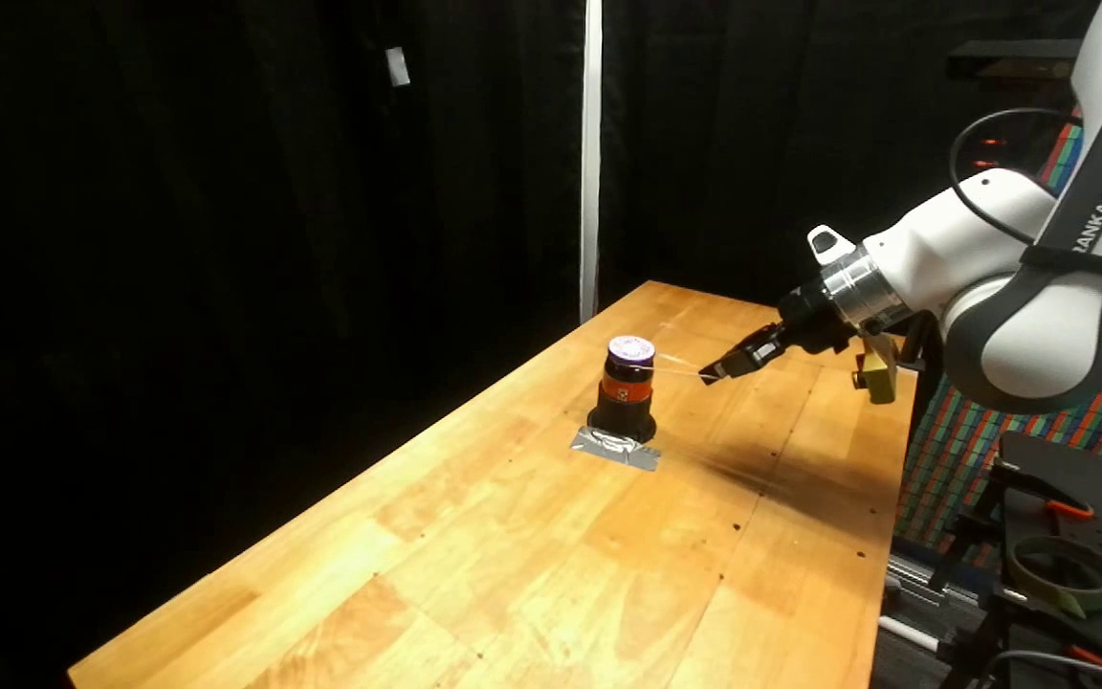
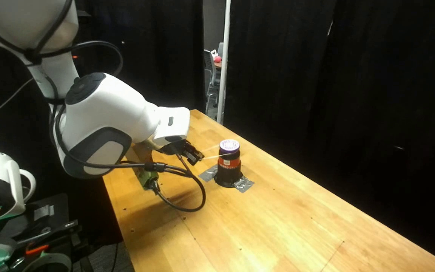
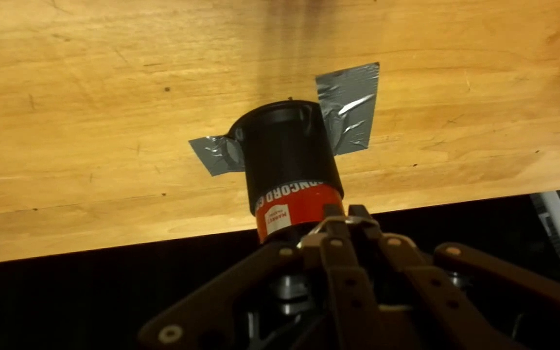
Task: Put the rubber band around the jar.
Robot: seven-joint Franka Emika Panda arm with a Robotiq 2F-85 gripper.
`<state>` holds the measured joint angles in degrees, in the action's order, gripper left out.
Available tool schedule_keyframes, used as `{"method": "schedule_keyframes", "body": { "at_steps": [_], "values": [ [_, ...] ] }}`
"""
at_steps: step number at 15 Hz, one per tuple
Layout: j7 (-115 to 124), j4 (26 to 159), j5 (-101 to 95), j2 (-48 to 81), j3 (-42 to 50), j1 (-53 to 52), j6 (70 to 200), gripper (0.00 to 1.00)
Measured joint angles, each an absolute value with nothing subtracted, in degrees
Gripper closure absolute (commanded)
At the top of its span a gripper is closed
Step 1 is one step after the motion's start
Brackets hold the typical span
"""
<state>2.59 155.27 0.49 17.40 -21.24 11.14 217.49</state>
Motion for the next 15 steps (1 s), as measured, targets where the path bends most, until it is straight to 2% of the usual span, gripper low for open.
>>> {"method": "schedule_keyframes", "body": {
  "at_steps": [5,12,13,14,15],
  "values": [
    [3.6,156.1,-0.9,20.5,-13.1,4.5,228.4,0.88],
    [6.0,156.5,-0.9,24.4,-10.4,0.9,239.1,0.88],
    [6.3,156.7,-0.9,24.9,-10.3,0.6,241.0,0.68],
    [6.5,156.8,-0.9,25.4,-10.3,0.4,242.2,0.62],
    [6.6,156.7,-0.9,25.5,-10.3,0.2,241.8,0.8]
  ]
}}
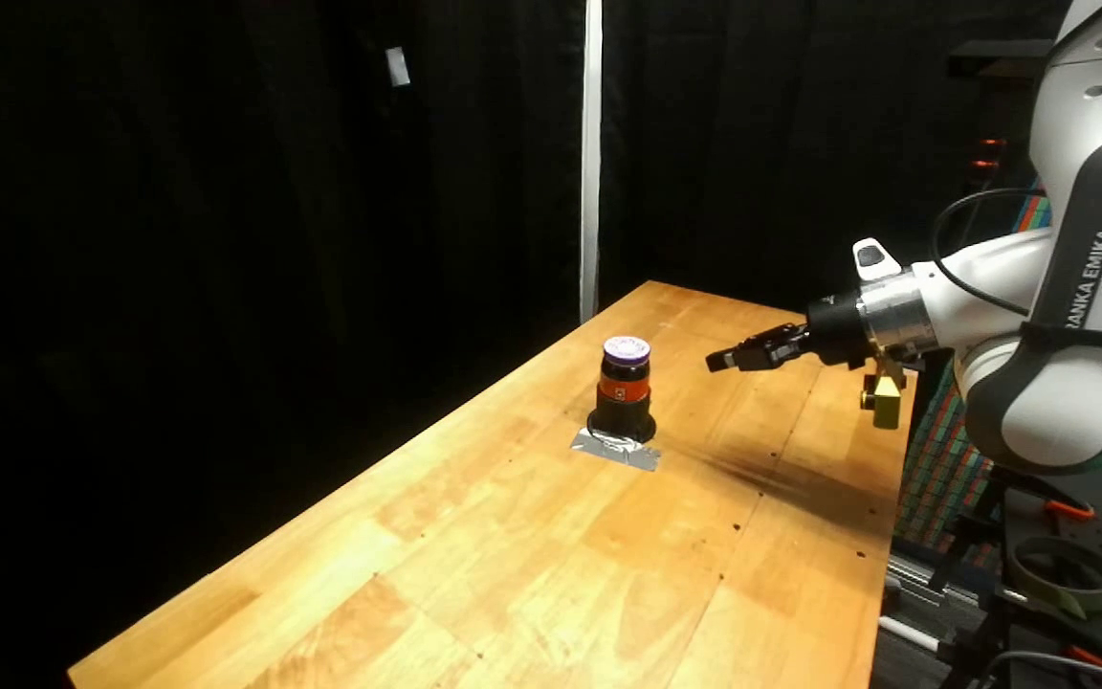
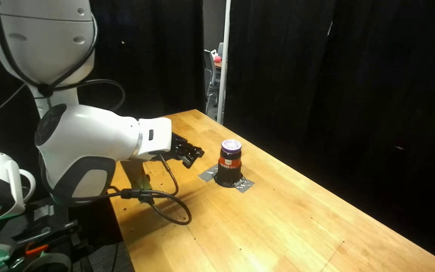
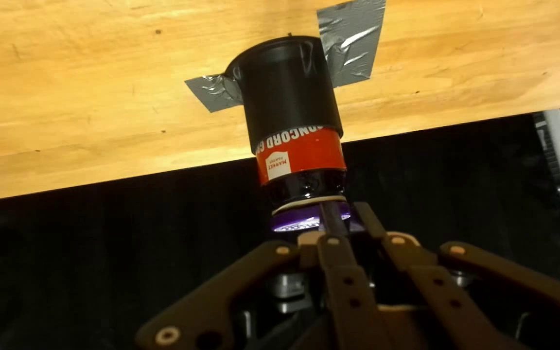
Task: Put the rubber band around the jar.
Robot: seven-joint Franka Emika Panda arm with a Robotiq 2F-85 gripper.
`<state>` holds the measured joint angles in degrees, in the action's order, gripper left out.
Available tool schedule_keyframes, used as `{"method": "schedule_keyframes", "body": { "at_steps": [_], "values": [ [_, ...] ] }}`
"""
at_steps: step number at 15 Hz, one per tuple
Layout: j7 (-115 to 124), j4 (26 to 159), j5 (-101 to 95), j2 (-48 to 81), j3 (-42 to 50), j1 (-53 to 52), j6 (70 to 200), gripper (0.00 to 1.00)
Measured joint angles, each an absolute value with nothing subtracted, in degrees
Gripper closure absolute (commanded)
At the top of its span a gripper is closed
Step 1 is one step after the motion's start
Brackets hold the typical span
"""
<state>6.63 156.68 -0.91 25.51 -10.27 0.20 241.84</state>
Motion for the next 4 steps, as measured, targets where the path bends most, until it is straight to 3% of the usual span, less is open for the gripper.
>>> {"method": "schedule_keyframes", "body": {
  "at_steps": [2,4],
  "values": [
    [7.0,156.7,-0.9,25.5,-10.3,0.0,240.8,0.63],
    [7.1,157.0,-0.9,25.5,-10.2,0.0,240.8,0.61]
  ]
}}
